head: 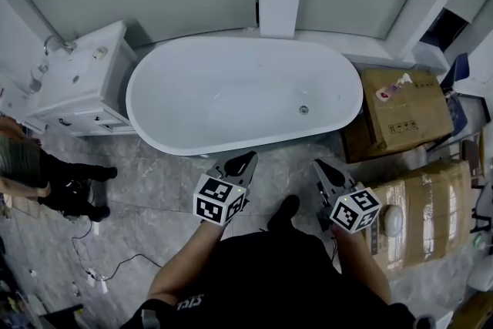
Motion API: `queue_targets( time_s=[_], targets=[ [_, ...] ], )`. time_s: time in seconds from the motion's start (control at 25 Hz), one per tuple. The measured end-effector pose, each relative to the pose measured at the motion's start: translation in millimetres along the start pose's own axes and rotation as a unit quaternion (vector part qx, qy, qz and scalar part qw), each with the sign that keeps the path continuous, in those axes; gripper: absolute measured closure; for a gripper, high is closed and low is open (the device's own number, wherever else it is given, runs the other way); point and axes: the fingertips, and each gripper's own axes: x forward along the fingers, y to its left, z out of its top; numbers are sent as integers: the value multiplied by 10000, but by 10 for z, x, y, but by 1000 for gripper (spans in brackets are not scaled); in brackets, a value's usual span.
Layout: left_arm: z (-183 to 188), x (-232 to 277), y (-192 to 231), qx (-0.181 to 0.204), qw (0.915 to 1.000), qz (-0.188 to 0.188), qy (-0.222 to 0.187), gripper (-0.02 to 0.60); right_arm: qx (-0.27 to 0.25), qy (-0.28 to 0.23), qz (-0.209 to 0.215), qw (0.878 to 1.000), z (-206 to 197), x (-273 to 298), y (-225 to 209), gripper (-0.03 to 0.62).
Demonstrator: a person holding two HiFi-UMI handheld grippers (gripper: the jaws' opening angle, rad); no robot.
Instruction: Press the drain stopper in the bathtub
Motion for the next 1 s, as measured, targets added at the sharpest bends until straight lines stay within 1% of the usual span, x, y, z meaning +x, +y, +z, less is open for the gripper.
queue_targets(
  time_s=[0.16, 0.32, 0.52, 0.68, 0.8, 0.92, 1.0],
  targets=[
    [318, 570, 20, 5, 9999, 133, 54, 566, -92, 58, 217, 9997, 327, 163, -610, 580],
    [528, 934, 81, 6, 9997, 238, 43, 565, -92, 222, 214, 9995, 524, 319, -1009, 580],
    [569, 1254, 234, -125, 9995, 267, 140, 565, 134, 354, 282, 9989, 531, 545, -1234, 580],
    [652, 1572, 446, -238, 9995, 172, 131, 565, 218, 510, 236, 9982, 577, 791, -1414, 580],
    [779, 1865, 673, -305, 9995, 91, 61, 565, 179, 598, 102, 9980, 720, 1017, -1613, 580],
    [980, 2152, 942, -236, 9997, 39, -2, 565, 62, 647, -21, 9979, 967, 1280, -1766, 580],
    [1126, 2309, 1139, -200, 9998, -5, -65, 565, -65, 647, -29, 9979, 1155, 1485, -1806, 580]
  ],
)
